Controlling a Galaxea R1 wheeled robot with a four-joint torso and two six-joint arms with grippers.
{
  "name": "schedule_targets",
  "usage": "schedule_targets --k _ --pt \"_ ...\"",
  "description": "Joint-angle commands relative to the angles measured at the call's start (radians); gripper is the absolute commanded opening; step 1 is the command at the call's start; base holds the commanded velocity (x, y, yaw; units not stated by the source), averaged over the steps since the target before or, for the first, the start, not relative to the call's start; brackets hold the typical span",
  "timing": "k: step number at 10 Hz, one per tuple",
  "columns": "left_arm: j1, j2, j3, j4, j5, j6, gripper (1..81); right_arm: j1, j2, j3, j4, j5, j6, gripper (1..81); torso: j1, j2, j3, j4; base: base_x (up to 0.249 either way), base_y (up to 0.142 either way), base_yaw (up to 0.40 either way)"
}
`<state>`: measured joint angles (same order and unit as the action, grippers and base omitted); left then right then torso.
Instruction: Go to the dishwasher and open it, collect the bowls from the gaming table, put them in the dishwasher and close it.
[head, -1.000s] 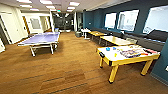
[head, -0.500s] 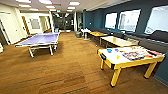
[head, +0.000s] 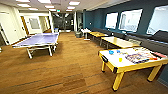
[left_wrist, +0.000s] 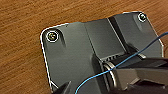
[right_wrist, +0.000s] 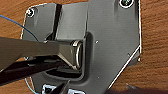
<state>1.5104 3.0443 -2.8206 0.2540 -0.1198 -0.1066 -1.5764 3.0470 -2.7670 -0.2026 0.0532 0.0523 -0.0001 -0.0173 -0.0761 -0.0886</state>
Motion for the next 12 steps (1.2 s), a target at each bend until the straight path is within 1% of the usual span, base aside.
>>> schedule_targets --k 1,4,6,12 --pt "-0.042 -0.004 -0.003 -0.004 0.045 -0.001 81.1 0.035 0.000 -0.002 0.003 -0.053 -0.003 81.1 0.000 0.000 0.000 0.000 0.219 0.000 0.000" --pt "-0.040 -0.005 -0.003 -0.004 0.045 -0.001 81.1 0.038 0.002 -0.002 0.003 -0.053 -0.003 81.1 0.000 0.000 0.000 0.000 0.206 0.000 0.000" --pt "-0.040 -0.004 -0.003 -0.002 0.046 0.001 81.1 0.038 0.002 -0.002 0.003 -0.053 -0.003 81.1 0.001 0.000 0.000 0.000 0.142 0.000 0.000" --pt "-0.040 -0.001 -0.003 -0.002 0.049 0.001 81.1 0.038 0.000 -0.002 0.005 -0.053 -0.003 81.1 0.001 0.000 0.000 0.000 0.000 0.000 0.000"
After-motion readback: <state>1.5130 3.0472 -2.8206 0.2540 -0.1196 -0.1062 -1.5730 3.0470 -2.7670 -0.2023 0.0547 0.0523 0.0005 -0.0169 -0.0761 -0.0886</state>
